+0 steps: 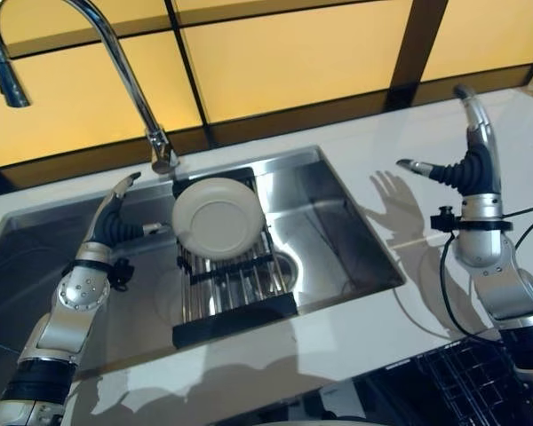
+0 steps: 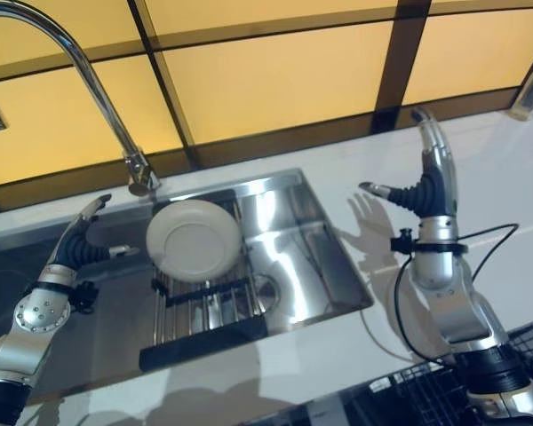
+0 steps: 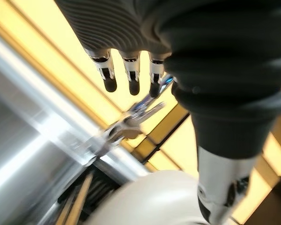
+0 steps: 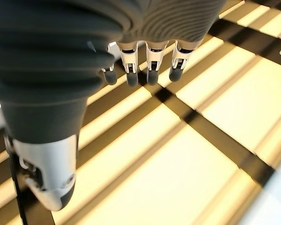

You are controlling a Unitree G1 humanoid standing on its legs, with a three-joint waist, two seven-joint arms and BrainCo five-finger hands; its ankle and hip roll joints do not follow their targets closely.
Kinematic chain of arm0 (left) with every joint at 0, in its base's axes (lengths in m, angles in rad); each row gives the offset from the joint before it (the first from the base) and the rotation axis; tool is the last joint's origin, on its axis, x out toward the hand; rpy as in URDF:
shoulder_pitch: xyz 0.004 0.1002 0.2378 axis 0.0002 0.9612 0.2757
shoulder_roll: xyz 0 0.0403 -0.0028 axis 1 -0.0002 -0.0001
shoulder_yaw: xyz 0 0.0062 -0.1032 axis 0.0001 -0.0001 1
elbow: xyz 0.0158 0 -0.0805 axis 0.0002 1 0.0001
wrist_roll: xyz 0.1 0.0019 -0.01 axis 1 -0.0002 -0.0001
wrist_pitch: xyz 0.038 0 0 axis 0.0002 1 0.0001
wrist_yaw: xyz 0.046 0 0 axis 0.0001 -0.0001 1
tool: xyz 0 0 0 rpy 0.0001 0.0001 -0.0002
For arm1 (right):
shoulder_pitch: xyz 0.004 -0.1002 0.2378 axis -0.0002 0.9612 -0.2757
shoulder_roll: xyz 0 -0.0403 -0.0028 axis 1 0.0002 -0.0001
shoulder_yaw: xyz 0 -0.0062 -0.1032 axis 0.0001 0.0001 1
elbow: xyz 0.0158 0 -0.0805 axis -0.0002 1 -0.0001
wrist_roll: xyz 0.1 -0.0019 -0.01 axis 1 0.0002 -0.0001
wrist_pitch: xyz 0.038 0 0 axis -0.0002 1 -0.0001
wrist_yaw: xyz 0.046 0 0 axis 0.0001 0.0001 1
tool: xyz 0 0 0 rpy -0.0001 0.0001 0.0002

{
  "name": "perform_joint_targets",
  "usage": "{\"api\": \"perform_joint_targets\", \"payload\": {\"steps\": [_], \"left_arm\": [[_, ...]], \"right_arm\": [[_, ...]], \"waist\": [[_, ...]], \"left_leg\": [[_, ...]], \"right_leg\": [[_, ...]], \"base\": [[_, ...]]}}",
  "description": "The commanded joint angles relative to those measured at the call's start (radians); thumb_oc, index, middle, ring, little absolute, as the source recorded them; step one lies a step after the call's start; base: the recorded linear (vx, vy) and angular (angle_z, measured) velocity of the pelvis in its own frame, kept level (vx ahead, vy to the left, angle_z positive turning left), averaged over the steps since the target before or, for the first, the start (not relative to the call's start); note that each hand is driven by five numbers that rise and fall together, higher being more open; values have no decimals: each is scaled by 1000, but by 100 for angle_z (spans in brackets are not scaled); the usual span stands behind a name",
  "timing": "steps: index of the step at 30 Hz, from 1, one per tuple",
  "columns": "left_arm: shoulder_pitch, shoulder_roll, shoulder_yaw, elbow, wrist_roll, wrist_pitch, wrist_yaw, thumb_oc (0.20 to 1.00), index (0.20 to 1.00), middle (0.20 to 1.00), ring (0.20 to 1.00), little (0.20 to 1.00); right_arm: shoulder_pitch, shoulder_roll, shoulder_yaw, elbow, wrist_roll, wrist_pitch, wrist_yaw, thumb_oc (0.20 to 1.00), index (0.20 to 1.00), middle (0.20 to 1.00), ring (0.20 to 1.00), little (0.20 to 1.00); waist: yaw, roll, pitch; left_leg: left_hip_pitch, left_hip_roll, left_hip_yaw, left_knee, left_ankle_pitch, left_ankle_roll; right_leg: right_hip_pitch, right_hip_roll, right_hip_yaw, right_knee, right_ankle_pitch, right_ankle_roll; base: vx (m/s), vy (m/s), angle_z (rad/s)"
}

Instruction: Pick up plates and place into dishwasher.

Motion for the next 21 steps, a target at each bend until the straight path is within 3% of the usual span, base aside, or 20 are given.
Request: {"api": "perform_joint_targets", "payload": {"steps": [1,8,16,21], "left_arm": [[19,77,51,-29,31,-31,-4,1000,1000,1000,1000,1000],[-31,123,12,-20,26,-41,-25,1000,1000,1000,1000,1000],[-36,167,9,-51,-41,-99,-183,1000,1000,1000,1000,1000],[-70,171,-20,-64,-47,-83,-243,1000,1000,1000,1000,1000]], "right_arm": [[40,-42,-67,-28,29,-44,5,1000,1000,1000,1000,1000],[63,-55,-60,-38,14,-13,11,1000,1000,1000,1000,1000],[109,-62,-84,-45,32,-10,7,1000,1000,1000,1000,1000],[130,-69,-98,-47,38,-5,32,1000,1000,1000,1000,1000]], "waist": [[4,-4,-89],[-17,7,-74],[-32,15,-74],[-55,28,-80]], "left_leg": [[-73,-15,9,74,-53,15],[-53,-44,44,71,-79,52],[-34,-52,79,62,-100,78],[-15,-57,79,57,-106,85]], "right_leg": [[108,-14,-73,-57,-35,22],[43,-57,-64,-8,-29,59],[33,-76,-53,3,-19,86],[28,-81,-33,21,-14,90]], "base": [[235,215,0],[110,173,-9],[44,25,-1],[62,17,-3]]}}
